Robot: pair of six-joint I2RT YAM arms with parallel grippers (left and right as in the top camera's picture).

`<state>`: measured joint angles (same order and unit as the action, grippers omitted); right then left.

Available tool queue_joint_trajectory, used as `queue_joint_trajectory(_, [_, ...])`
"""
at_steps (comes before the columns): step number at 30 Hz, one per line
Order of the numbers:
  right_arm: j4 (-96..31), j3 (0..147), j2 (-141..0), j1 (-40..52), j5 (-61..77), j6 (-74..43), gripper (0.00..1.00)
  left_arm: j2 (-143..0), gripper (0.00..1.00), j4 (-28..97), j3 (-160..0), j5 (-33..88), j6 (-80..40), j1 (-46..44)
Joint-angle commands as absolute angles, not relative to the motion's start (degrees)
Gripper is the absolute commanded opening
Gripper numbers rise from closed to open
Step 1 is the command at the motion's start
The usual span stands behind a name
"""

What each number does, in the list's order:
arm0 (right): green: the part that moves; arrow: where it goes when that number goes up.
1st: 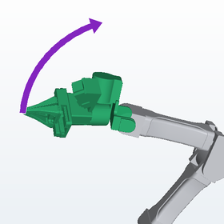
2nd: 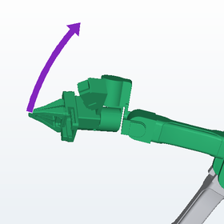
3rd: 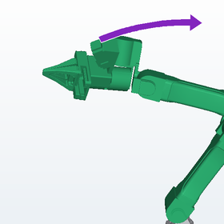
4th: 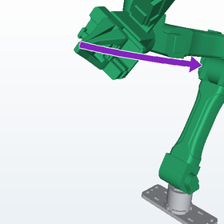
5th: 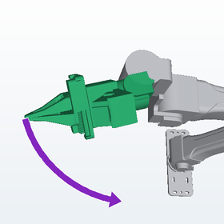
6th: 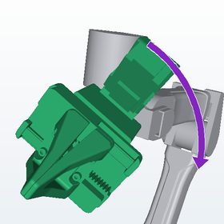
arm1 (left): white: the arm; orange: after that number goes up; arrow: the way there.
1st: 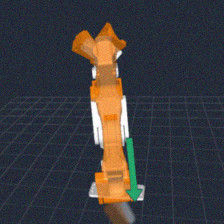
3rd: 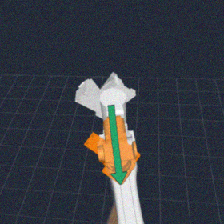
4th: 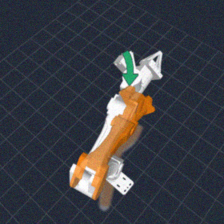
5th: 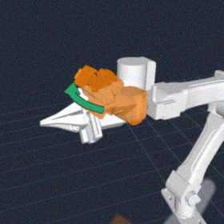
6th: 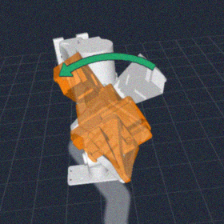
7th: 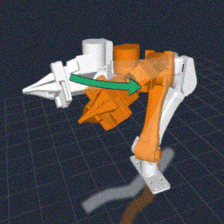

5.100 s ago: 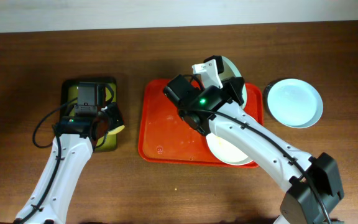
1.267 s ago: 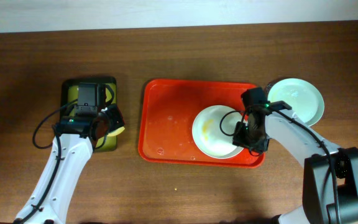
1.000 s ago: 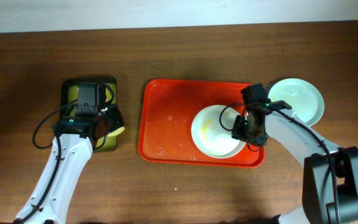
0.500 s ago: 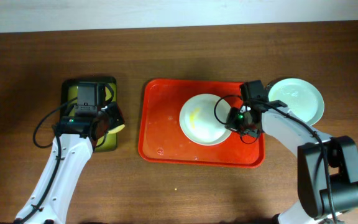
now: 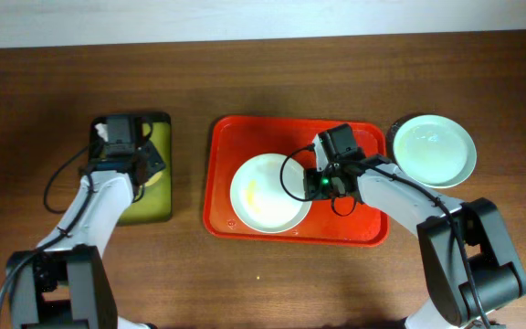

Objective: Clean dirty plates on tray and stack at the side
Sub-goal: 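Carry the sponge with the left gripper onto the white plate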

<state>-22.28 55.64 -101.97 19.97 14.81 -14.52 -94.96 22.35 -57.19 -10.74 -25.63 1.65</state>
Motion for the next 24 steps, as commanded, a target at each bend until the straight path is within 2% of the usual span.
queue_joint_trajectory(1, [-22.2,55.2,-102.5,20.4,19.1,-8.8,0.04,-97.2,0.00,21.1,-57.1,-10.4,-26.2,7.0])
queue_joint_trajectory(6, [-22.0,55.2,-102.5,20.4,21.1,-8.8,0.04,-103.9,0.00,17.2,-57.1,-1.1,-26.1,8.8])
queue_joint_trajectory(16, [-21.3,55.2,-102.5,20.4,20.8,-11.5,0.04,-112.4,0.00,15.0,-57.1,-0.9,-22.4,8.8])
queue_joint_trajectory(21, [-20.9,55.2,-102.5,20.2,19.7,-22.7,0.04,-104.6,0.00,16.7,-58.0,-0.8,-22.4,8.8])
queue_joint_trajectory(24, [-20.3,55.2,-102.5,20.2,19.7,-22.8,0.04,-94.8,0.00,19.5,-58.0,0.5,-22.4,8.0])
